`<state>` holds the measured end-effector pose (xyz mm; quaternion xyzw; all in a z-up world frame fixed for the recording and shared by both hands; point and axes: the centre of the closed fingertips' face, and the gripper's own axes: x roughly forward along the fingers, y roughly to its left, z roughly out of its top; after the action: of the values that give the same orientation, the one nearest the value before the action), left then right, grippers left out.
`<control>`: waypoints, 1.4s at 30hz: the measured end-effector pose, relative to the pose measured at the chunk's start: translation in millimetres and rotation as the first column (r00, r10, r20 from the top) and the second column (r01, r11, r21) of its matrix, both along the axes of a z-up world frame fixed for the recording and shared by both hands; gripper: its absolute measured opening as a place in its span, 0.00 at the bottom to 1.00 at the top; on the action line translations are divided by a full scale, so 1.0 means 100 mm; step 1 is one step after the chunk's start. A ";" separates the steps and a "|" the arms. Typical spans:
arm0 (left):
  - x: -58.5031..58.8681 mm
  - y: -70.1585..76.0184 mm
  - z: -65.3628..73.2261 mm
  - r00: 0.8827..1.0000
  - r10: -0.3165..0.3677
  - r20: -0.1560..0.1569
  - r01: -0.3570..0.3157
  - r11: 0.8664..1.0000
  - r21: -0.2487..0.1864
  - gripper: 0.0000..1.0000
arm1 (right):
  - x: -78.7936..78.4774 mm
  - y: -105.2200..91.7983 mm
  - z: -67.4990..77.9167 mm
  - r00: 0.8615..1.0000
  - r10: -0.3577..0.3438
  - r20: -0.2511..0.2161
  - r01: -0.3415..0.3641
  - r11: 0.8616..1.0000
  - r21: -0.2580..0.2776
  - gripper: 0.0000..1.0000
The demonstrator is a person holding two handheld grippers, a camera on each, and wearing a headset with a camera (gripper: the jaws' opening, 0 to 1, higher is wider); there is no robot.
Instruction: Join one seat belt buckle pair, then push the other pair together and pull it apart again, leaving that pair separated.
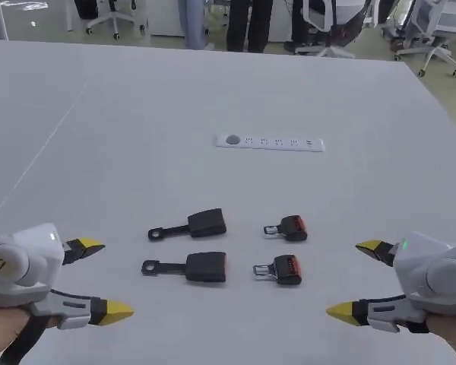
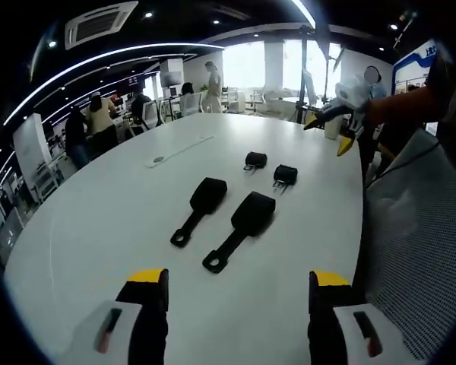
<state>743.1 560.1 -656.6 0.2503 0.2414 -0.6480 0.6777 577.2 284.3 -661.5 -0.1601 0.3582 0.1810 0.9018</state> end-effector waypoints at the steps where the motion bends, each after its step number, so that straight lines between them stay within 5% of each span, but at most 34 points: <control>1: 0.00 -0.01 0.00 1.000 -0.008 0.000 0.008 1.000 0.003 0.77 | 0.01 0.00 -0.01 1.000 0.005 -0.001 -0.005 1.000 -0.003 0.71; 8: -0.01 -0.15 -0.04 0.995 -0.095 0.022 0.094 0.995 0.040 0.73 | 0.05 -0.01 -0.11 0.997 0.037 -0.066 -0.039 0.999 -0.024 0.65; 31: 0.01 -0.74 -0.27 0.969 -0.246 0.024 0.243 0.965 0.094 0.61 | 0.38 0.13 -0.25 0.975 0.194 -0.113 -0.197 0.980 -0.019 0.50; 42: -0.05 -1.03 -0.44 0.934 -0.356 0.007 0.351 0.925 0.145 0.57 | 0.56 0.17 -0.39 0.943 0.284 -0.172 -0.294 0.955 -0.034 0.46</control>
<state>738.4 457.0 -700.4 0.3479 0.2262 -0.7365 0.5343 633.0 301.5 -700.4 -0.2218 0.4096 0.3134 0.8276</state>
